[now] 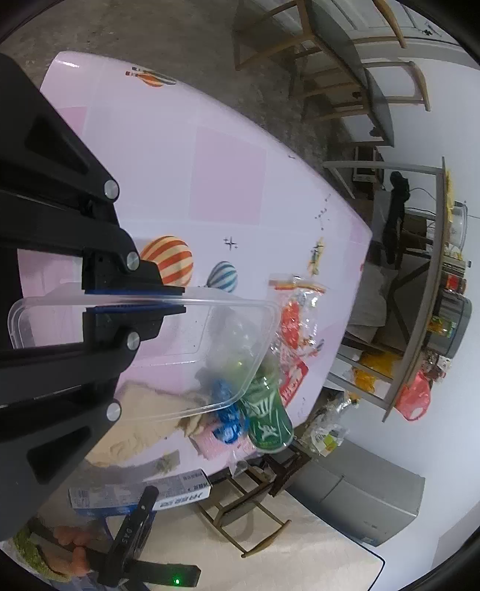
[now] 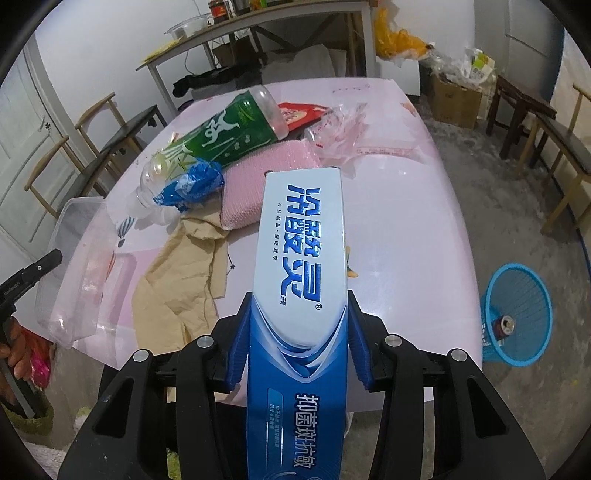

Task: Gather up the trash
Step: 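Carry both items to the blue wastebasket and open both grippers over it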

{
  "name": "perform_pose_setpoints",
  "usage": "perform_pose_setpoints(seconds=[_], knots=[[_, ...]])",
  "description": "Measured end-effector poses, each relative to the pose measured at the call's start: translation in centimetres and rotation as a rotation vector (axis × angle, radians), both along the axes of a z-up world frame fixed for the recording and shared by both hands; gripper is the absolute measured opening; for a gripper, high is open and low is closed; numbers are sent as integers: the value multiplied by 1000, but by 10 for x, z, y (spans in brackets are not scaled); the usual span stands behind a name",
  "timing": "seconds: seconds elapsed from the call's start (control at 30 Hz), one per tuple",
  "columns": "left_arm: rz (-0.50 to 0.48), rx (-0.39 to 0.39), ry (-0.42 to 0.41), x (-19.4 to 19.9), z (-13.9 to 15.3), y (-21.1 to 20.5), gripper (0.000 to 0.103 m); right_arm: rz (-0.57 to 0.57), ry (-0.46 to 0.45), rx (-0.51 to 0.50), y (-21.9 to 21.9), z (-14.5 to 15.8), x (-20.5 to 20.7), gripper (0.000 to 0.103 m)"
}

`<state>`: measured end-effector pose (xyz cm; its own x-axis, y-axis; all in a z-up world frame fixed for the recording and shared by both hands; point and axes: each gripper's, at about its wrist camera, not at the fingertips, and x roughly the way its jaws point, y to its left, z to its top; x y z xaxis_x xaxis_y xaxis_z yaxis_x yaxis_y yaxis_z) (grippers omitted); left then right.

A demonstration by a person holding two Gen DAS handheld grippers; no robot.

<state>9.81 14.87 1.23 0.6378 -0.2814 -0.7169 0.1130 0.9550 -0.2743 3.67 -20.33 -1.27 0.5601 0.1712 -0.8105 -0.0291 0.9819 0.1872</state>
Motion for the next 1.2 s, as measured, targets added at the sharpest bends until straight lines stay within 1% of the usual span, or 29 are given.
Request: perform_pose_setpoints(seconds=[0.2,0.33,0.53,0.67,0.8,0.93,1.0,1.07,1.1,1.13,1.2], knots=[[-28,-7,-44,-6,20,-7,3,-22,-32,32,-11,8,-8,44],[-74,-19,-79,-7,35,-21,3,-46,-58,66,-24,15,-17,44],[-195,-46,-144,0,61,-66,3,-137,-113,98,-60,29,-38,44],[-308,-56,-185,7,79,-112,3,-257,-147,102,-102,36,-62,44],[-468,-62,-200,18,94,-180,3,-402,-162,110,-152,36,-88,44],[-630,-59,-162,25,100,-255,3,-558,-152,146,-208,24,-116,44],[-723,-36,-132,28,99,-305,3,-616,-134,179,-231,12,-126,44],[-792,-1,-104,30,94,-351,3,-665,-115,232,-254,-3,-132,44],[-831,25,-83,33,89,-379,3,-689,-103,271,-267,-12,-134,44],[-857,44,-64,34,83,-397,3,-707,-93,312,-278,-20,-136,44],[-912,104,-13,38,65,-444,3,-735,-66,411,-303,-42,-135,44]])
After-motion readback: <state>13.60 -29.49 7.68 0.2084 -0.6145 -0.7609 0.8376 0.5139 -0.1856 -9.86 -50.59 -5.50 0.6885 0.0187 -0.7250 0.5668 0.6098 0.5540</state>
